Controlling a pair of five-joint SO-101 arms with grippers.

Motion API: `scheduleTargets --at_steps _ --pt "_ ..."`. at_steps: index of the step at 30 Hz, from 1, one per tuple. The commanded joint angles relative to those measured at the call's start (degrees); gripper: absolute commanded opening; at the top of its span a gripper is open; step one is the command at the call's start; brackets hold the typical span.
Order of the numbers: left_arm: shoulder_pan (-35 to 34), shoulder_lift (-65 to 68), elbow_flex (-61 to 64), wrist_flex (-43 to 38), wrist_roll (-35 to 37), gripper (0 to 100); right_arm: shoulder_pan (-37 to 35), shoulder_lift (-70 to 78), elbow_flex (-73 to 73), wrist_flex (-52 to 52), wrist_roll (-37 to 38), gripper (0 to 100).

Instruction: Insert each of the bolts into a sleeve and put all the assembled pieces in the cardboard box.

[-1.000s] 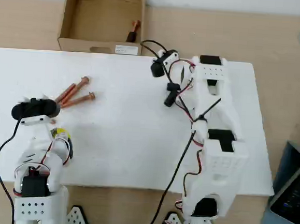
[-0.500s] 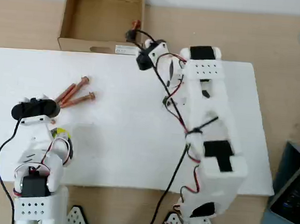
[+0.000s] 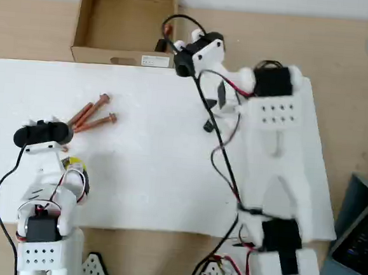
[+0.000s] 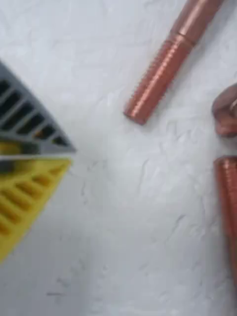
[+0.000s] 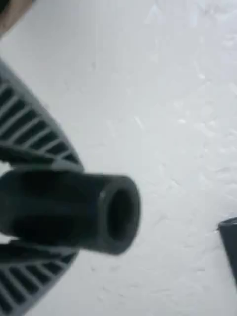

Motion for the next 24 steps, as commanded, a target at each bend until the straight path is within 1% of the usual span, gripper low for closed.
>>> scheduleTargets --at_steps 1,6,11,17,20,24 --pt "-0.79 -0.57 -0.53 -0.7 -0.18 1 -0.22 -8.75 3.65 1.14 -2.37 1.2" --pt "-0.79 -0.57 -1.32 -0.53 -0.18 1 -0.22 -20.88 16.22 -0.09 -5.8 1.2" --pt "-0.79 -0.4 -1.85 -0.53 -0.18 1 -0.13 -34.77 30.55 -5.45 -9.05 1.2" --pt "-0.53 0.48 -7.91 -0.26 -0.53 1 -0.13 -49.27 44.62 -10.29 -12.31 1.2" --pt "-0.44 4.44 -10.37 -0.26 -1.58 1 -0.13 -54.2 50.59 -13.19 -12.31 1.2" --pt "-0.44 13.67 -17.49 -0.62 -3.87 1 1.98 -56.92 53.23 -15.12 -13.54 1.6"
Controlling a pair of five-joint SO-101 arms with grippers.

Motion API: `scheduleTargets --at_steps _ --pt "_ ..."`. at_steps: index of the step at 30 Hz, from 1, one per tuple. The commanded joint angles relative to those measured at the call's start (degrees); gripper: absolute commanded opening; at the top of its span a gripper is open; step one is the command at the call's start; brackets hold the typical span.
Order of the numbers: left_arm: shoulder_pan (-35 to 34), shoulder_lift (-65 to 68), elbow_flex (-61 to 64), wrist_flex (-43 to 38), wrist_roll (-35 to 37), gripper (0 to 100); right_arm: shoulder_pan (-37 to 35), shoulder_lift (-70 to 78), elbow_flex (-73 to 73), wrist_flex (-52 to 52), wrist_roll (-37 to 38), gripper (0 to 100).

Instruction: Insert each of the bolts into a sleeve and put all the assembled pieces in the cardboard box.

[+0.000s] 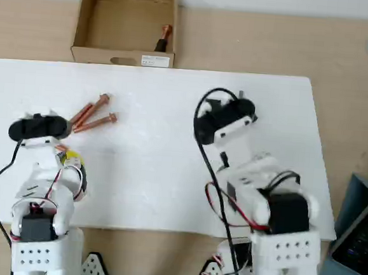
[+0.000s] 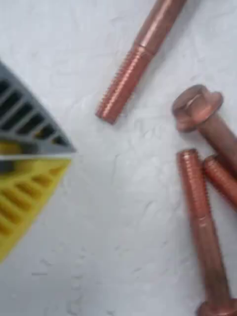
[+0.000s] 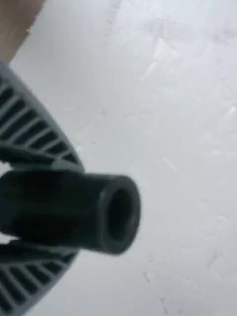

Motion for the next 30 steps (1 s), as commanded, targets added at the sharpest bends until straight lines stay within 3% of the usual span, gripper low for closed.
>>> scheduleTargets --at_steps 1,13,22,30 --pt "-0.44 8.04 -10.29 -0.62 -1.76 1 2.42 -2.15 1.27 -2.29 -0.88 1.6" --pt "-0.44 46.81 -39.65 -0.18 -15.82 0 11.74 -2.59 5.05 -9.67 -7.03 1.3" --pt "2.46 70.64 -59.34 12.31 -24.97 1 15.08 -2.59 5.05 -10.55 -7.38 1.2" --pt "7.47 84.35 -71.3 18.11 -32.44 1 15.16 -2.59 5.14 -10.64 -7.38 1.2"
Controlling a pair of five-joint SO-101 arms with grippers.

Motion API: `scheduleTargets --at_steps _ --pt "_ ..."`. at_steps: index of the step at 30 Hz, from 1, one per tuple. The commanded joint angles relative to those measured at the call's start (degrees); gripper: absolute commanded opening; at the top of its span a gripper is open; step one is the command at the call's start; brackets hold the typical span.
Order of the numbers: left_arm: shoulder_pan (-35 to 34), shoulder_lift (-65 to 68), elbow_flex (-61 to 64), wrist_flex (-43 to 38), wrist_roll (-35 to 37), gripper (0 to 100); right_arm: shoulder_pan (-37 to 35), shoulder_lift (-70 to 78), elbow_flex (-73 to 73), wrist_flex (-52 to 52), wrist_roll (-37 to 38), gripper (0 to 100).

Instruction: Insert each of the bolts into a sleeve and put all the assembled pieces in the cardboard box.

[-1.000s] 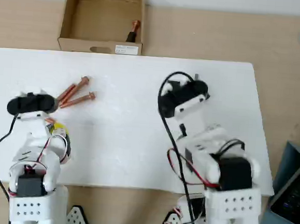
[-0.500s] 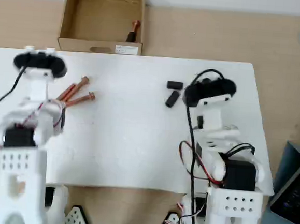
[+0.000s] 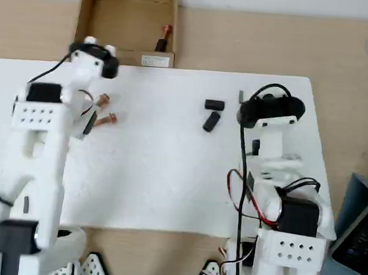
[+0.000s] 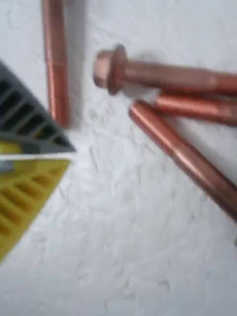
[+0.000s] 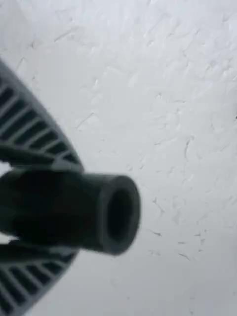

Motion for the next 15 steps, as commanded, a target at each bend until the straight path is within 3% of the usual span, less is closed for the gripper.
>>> scheduleTargets --at_steps 1,15 --pt "1.85 4.26 -7.03 1.85 -3.16 1 0.84 -0.84 0.04 -1.41 -0.53 1.2" --pt "1.67 22.73 -19.52 1.76 -13.98 15 0.84 -0.84 1.8 -2.29 -0.53 1.2"
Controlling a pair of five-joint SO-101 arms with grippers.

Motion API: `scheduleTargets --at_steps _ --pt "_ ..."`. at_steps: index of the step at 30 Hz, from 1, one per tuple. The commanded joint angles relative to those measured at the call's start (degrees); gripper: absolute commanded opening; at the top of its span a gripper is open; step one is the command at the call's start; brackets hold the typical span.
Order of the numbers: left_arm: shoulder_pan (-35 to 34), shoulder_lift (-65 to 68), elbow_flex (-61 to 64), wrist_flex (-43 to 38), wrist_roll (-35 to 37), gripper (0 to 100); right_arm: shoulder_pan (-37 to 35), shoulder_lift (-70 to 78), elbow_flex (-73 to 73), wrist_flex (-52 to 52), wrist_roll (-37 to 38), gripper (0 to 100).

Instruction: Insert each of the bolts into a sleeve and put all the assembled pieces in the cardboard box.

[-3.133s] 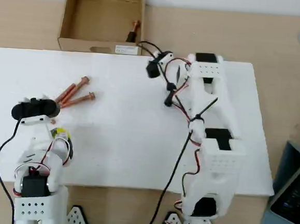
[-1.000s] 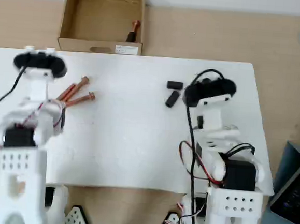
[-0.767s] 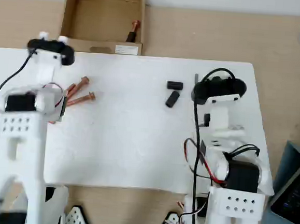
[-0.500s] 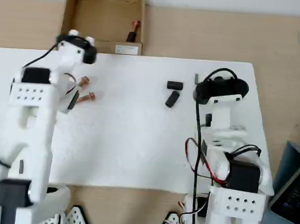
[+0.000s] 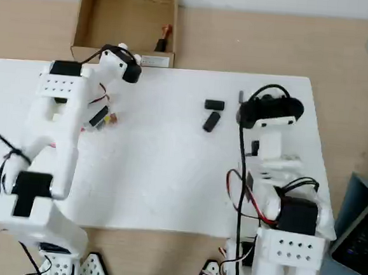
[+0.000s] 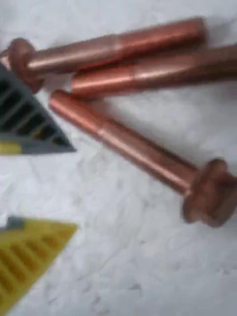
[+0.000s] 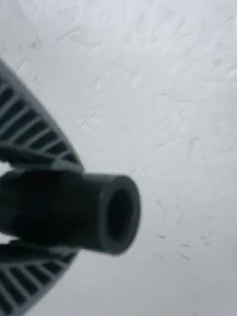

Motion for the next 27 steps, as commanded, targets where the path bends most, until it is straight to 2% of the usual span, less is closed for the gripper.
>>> scheduleTargets --at_steps 1,11,20,25,27 --pt "0.26 1.98 -6.07 0.18 -1.23 16 0.84 -0.84 0.31 -1.67 -0.53 1.2" --pt "-0.44 11.65 -14.07 -0.09 -4.48 16 0.84 -0.84 0.48 -1.93 -0.53 1.2" --pt "-0.7 21.49 -19.25 -0.09 -4.48 16 0.84 -0.84 0.48 -1.93 -0.53 1.2" --pt "-0.7 25.45 -20.84 0.18 -4.48 2 0.84 -0.84 0.48 -1.93 -0.53 1.2" --pt "-0.7 25.98 -21.01 0.26 -4.48 0 0.84 -0.84 0.4 -1.93 -0.53 1.2"
